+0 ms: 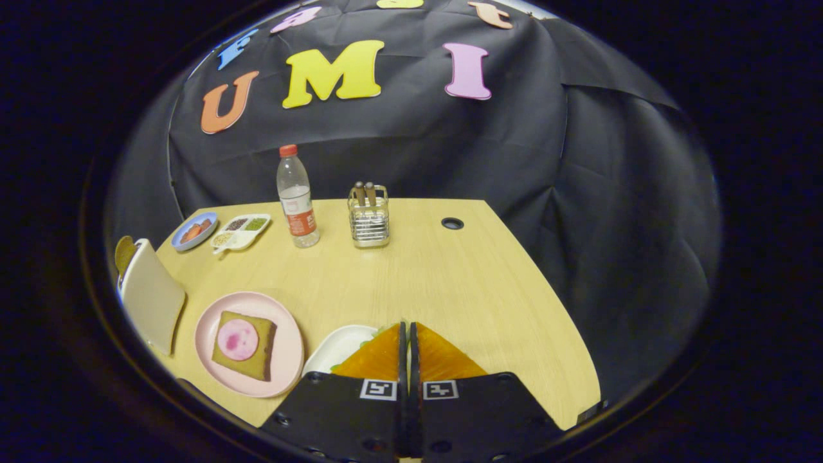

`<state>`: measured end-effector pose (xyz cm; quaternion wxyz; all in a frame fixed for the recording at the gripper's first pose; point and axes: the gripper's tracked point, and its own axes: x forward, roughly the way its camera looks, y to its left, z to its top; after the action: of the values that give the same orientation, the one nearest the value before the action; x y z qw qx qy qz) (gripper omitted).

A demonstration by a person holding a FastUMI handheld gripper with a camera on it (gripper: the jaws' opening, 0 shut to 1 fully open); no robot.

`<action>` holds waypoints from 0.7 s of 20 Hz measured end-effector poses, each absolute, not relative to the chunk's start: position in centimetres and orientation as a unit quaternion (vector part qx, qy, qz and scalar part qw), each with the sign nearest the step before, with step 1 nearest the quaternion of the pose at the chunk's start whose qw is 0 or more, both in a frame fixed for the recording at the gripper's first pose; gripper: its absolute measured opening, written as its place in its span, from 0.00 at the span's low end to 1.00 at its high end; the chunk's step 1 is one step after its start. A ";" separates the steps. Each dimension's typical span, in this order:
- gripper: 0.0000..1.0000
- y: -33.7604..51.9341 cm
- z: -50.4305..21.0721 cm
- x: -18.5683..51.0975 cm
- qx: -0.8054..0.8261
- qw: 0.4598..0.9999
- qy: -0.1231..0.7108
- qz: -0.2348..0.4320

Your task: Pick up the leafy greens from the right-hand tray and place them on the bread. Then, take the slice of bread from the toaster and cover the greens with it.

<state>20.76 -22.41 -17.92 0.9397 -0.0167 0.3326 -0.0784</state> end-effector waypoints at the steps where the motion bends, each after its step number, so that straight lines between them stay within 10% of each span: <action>1: 0.00 -22.1 -17.7 20.5 -0.017 0.940 0.331 -0.078; 14: 0.00 -14.9 -11.2 17.9 -0.064 0.962 0.260 -0.047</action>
<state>17.88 -14.92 -11.17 0.9622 -0.0643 0.2605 -0.0472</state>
